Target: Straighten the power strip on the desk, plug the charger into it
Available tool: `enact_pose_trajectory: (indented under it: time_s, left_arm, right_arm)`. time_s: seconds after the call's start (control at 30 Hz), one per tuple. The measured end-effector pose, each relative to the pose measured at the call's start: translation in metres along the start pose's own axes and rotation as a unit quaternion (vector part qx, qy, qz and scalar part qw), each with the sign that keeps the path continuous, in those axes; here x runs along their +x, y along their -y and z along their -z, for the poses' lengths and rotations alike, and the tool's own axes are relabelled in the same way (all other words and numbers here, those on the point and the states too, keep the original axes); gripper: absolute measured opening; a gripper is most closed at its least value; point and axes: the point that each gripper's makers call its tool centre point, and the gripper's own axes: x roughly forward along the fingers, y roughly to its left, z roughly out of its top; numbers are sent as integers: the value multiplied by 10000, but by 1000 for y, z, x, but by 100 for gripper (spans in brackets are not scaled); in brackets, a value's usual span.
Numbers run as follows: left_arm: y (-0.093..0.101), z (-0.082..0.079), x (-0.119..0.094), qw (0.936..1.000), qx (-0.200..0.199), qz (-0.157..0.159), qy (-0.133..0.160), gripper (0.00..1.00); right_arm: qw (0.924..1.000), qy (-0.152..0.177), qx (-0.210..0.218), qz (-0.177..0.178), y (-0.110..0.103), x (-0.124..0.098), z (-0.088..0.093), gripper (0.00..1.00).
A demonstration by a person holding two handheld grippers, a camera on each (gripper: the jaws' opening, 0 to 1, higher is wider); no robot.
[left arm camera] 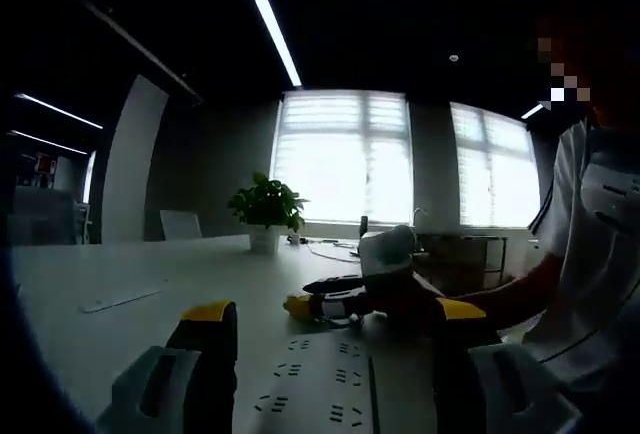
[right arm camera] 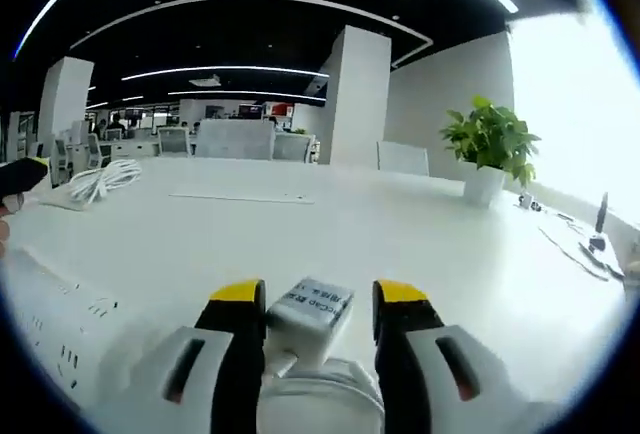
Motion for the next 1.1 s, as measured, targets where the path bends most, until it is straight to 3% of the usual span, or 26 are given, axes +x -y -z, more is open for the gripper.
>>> enact_pose_trajectory:
  time_s: [0.13,0.27,0.4,0.53,0.57,0.63,0.67,0.73,0.87,0.97,1.1]
  left_arm:
    - [1,-1,-1,10000,-20,3,23,81]
    - [1,0,-1,10000,-22,5,5,81]
    - [2,1,0,10000,-31,32,-10,81]
    - [2,4,0,10000,-44,37,-47,81]
    - [2,4,-1,10000,-56,39,-49,81]
    - [2,5,-1,10000,-55,24,-57,81]
    - [2,5,0,10000,-54,25,-64,81]
    - [3,6,0,9999,-58,34,-78,81]
    - [1,8,0,9999,-77,26,-109,81]
    - [0,9,-1,9999,-100,16,-100,81]
    - [-1,10,-2,9999,-114,11,-106,81]
  right_arm:
    - [9995,-109,-21,-281,0,3,3,38]
    - [9954,-13,-334,-901,-8,4,0,38]
    - [9899,36,-232,-1398,-11,7,0,38]
    - [9727,203,-619,-2227,-22,5,-1,38]
    - [9618,244,-761,-2617,-26,8,-2,38]
    - [9489,287,-907,-3009,-30,7,-2,38]
    - [9430,307,-946,-3175,-31,6,-2,38]
    - [9387,303,-956,-3298,-31,6,-1,38]
    - [9374,253,-946,-3342,-39,-1,2,39]
    - [9446,181,-761,-3189,-33,-3,-2,43]
    - [9615,239,283,-2724,-13,-10,-26,49]
